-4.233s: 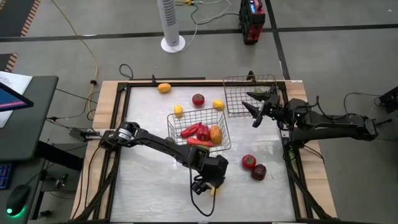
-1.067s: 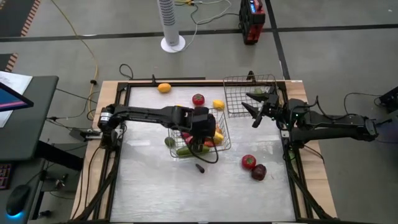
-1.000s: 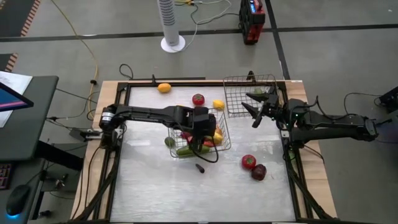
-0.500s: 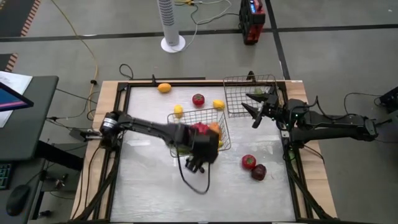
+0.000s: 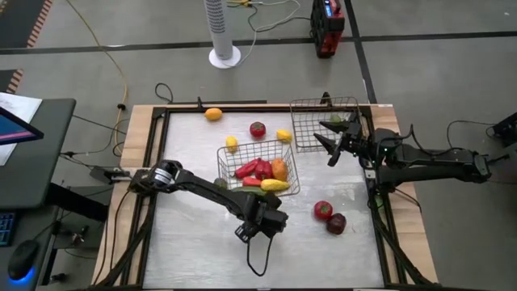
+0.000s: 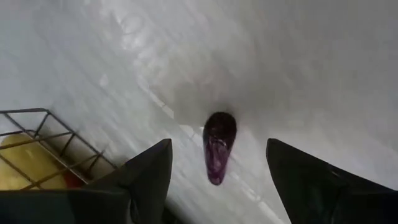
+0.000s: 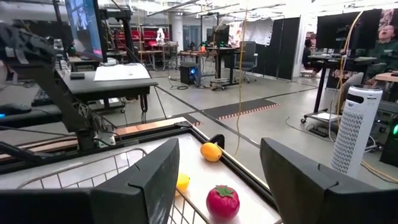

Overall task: Sort produce into baskets
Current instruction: Put the violet eggplant into the left wire basket

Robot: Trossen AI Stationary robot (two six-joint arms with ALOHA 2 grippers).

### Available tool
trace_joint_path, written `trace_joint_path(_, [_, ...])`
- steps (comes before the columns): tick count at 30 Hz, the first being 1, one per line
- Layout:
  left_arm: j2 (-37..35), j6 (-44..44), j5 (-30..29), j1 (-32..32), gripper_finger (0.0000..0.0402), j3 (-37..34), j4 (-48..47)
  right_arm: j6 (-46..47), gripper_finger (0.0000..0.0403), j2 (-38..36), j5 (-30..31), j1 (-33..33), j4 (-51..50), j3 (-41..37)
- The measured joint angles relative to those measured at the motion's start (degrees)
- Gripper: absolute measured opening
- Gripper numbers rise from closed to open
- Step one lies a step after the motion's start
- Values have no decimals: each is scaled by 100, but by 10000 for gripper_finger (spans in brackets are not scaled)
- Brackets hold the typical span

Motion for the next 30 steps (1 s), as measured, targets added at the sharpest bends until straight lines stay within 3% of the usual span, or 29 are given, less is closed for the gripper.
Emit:
trace_joint_path(17, [-10, -7, -574, -182, 212, 274, -184, -10, 253, 2, -1, -29, -19, 0])
trace_joint_path(23, [-24, -82, -216, -249, 208, 332, -90, 0, 253, 2, 0, -33, -20, 0])
trace_joint_path(30, [-4, -84, 2, -245, 208, -248, 542, 7, 253, 4, 0, -33, -20, 0])
